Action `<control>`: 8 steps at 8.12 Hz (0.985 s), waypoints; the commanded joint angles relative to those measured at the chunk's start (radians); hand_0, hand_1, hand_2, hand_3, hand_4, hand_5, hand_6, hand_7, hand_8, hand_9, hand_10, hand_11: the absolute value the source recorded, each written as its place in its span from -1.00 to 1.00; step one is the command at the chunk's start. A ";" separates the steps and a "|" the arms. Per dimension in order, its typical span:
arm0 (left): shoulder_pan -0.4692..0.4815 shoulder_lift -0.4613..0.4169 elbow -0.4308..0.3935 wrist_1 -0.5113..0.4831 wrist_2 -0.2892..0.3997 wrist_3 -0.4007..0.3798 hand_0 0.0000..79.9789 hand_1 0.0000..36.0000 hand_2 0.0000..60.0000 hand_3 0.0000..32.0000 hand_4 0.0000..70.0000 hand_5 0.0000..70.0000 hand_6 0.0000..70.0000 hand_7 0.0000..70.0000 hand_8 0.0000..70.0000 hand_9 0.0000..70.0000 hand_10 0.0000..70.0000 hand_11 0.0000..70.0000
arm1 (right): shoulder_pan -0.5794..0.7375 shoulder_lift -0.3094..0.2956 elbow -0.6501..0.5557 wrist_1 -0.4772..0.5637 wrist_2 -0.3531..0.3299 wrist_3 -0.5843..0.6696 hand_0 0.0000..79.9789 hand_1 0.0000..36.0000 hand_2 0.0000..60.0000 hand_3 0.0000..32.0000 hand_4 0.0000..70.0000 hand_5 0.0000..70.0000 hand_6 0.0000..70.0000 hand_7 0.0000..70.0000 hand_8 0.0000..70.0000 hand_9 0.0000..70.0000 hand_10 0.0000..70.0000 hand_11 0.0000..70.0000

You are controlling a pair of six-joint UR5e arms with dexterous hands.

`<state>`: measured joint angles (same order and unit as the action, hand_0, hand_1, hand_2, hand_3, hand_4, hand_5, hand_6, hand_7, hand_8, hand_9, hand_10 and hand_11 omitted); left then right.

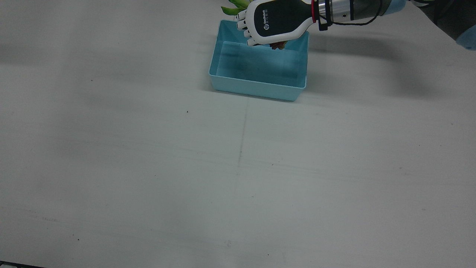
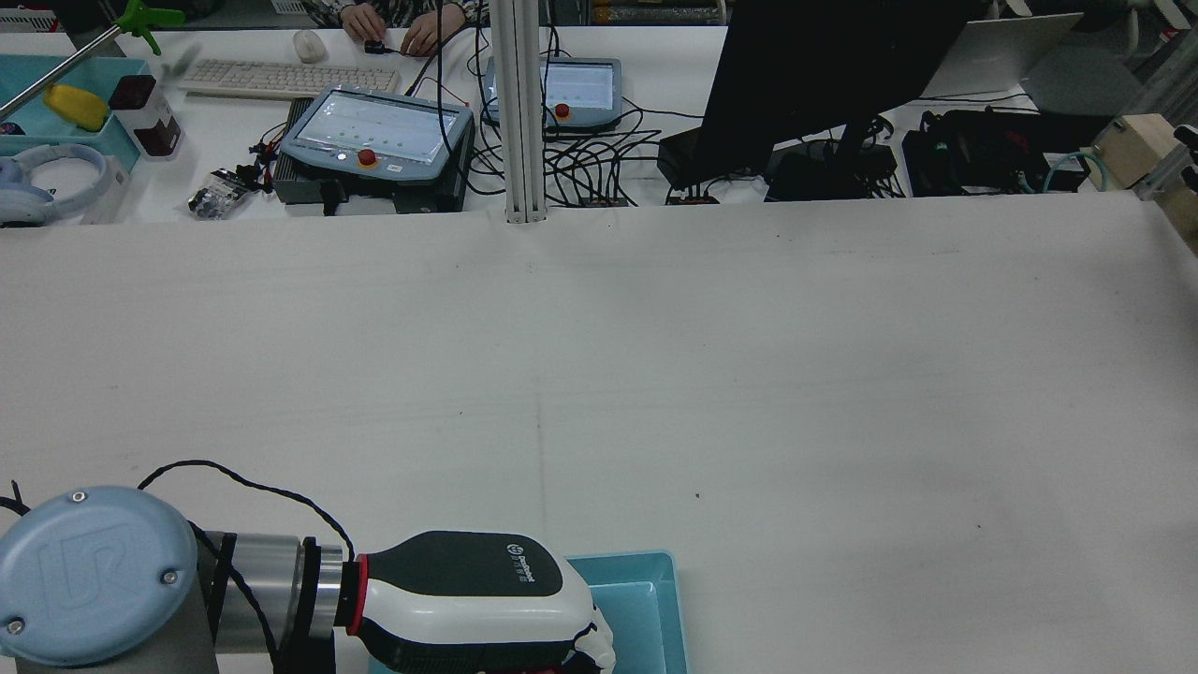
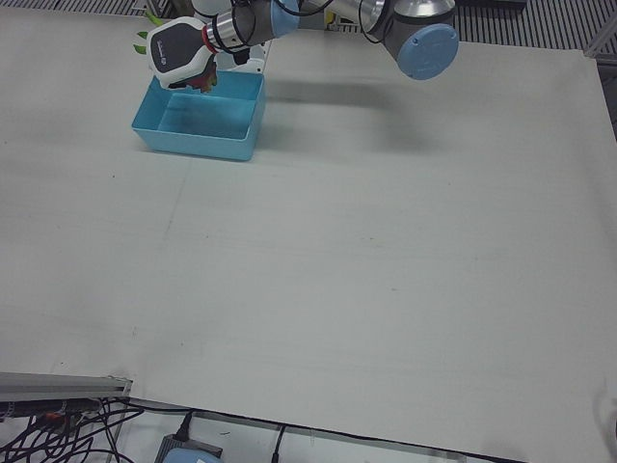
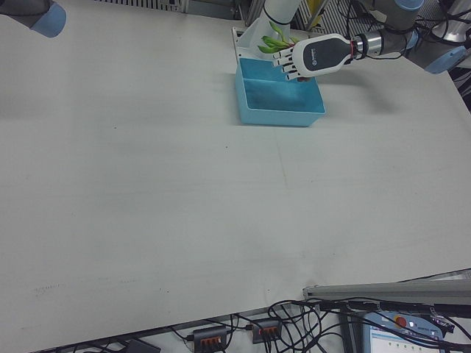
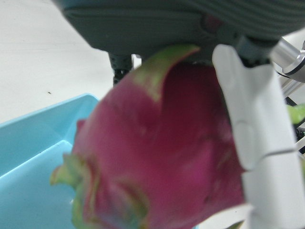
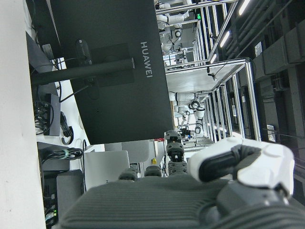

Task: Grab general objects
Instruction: 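Open the left hand and lift it away from the tray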

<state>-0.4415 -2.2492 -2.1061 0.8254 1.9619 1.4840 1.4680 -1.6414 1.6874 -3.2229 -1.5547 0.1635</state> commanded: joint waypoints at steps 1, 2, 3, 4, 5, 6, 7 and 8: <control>-0.006 -0.003 0.000 -0.015 0.000 -0.039 0.16 -0.04 -0.25 -1.00 -1.00 -1.00 -1.00 -1.00 -0.87 -0.89 -0.97 -0.90 | 0.000 0.000 0.000 0.000 0.001 -0.001 -1.00 -1.00 -1.00 -1.00 -1.00 -1.00 -1.00 -1.00 -1.00 -1.00 -1.00 -1.00; -0.034 -0.003 0.009 -0.046 0.002 -0.071 0.14 -0.22 -0.52 -1.00 -1.00 -1.00 -1.00 -1.00 -0.88 -0.91 -0.99 -0.95 | 0.000 0.000 0.000 0.000 -0.001 0.001 -1.00 -1.00 -1.00 -1.00 -1.00 -1.00 -1.00 -1.00 -1.00 -1.00 -1.00 -1.00; -0.086 -0.003 0.018 -0.069 0.002 -0.100 0.14 -0.22 -0.52 -1.00 -1.00 -1.00 -1.00 -1.00 -0.89 -0.92 -1.00 -0.95 | 0.000 0.000 0.000 0.000 0.001 0.001 -1.00 -1.00 -1.00 -1.00 -1.00 -1.00 -1.00 -1.00 -1.00 -1.00 -1.00 -1.00; -0.150 -0.001 0.038 -0.090 0.002 -0.132 0.12 -0.28 -0.59 -1.00 -1.00 -1.00 -1.00 -1.00 -0.90 -0.93 -1.00 -0.97 | -0.002 0.000 0.000 0.000 0.001 -0.001 -1.00 -1.00 -1.00 -1.00 -1.00 -1.00 -1.00 -1.00 -1.00 -1.00 -1.00 -1.00; -0.222 0.000 0.085 -0.157 0.003 -0.186 0.11 -0.32 -0.62 -1.00 -1.00 -1.00 -1.00 -1.00 -0.90 -0.93 -1.00 -0.98 | -0.002 0.000 0.000 0.001 0.001 -0.001 -1.00 -1.00 -1.00 -1.00 -1.00 -1.00 -1.00 -1.00 -1.00 -1.00 -1.00 -1.00; -0.293 0.017 0.142 -0.257 0.003 -0.268 0.09 -0.28 -0.46 -1.00 -1.00 -1.00 -1.00 -1.00 -0.91 -0.95 -1.00 -0.99 | -0.002 0.000 0.000 0.000 0.001 0.001 -1.00 -1.00 -1.00 -1.00 -1.00 -1.00 -1.00 -1.00 -1.00 -1.00 -1.00 -1.00; -0.375 0.060 0.191 -0.381 0.000 -0.350 0.09 -0.17 -0.22 -1.00 -1.00 -1.00 -1.00 -1.00 -0.90 -0.95 -1.00 -0.97 | -0.002 0.000 0.000 0.000 -0.001 -0.001 -1.00 -1.00 -1.00 -1.00 -1.00 -1.00 -1.00 -1.00 -1.00 -1.00 -1.00 -1.00; -0.452 0.103 0.237 -0.493 -0.017 -0.437 0.11 -0.05 0.01 -1.00 -1.00 -0.94 -1.00 -1.00 -0.90 -0.95 -0.99 -0.94 | -0.002 0.000 0.000 0.000 0.001 -0.001 -1.00 -1.00 -1.00 -1.00 -1.00 -1.00 -1.00 -1.00 -1.00 -1.00 -1.00 -1.00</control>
<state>-0.7296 -2.2222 -1.9704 0.5638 1.9637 1.2202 1.4666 -1.6414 1.6874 -3.2225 -1.5544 0.1632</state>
